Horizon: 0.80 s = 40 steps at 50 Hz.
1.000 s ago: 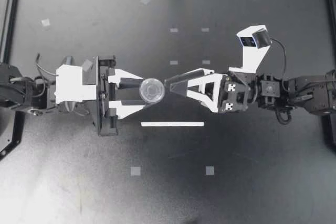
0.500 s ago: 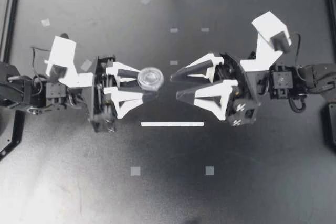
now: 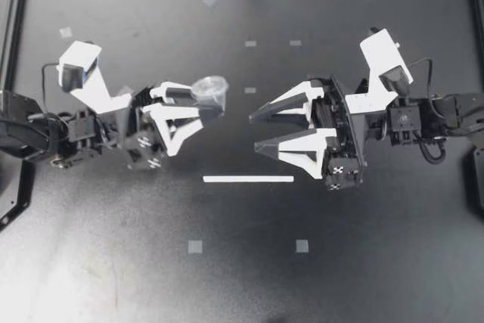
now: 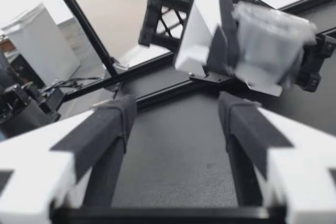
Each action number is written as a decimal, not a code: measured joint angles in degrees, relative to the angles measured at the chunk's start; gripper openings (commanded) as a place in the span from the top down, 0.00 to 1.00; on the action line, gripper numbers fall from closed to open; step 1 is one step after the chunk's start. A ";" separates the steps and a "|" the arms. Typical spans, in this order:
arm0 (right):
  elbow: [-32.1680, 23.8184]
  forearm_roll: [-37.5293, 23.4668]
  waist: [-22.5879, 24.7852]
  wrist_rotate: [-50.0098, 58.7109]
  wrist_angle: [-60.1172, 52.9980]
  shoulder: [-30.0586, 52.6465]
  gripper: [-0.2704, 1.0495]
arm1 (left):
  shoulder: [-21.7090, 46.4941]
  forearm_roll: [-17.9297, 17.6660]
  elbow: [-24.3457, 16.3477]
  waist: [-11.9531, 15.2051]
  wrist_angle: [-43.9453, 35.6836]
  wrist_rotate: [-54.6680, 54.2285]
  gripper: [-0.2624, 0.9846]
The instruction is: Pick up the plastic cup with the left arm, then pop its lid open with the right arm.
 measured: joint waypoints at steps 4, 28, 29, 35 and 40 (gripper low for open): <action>0.09 -0.09 0.00 0.00 0.00 0.00 0.30 | -1.41 0.00 -0.35 0.00 3.43 2.81 0.65; 0.70 -0.18 -0.09 -8.00 0.79 0.00 0.30 | -6.15 4.39 0.26 -0.09 15.38 30.06 0.65; 0.70 -0.18 0.00 -8.17 0.88 0.00 0.30 | -6.24 4.48 0.26 0.00 16.00 30.94 0.65; 0.70 -0.18 0.00 -8.26 1.49 0.00 0.30 | -6.42 4.57 0.44 -0.09 18.11 33.31 0.65; 0.70 -0.18 0.00 -8.26 1.49 0.09 0.30 | -6.86 4.57 0.44 -0.09 18.28 33.40 0.65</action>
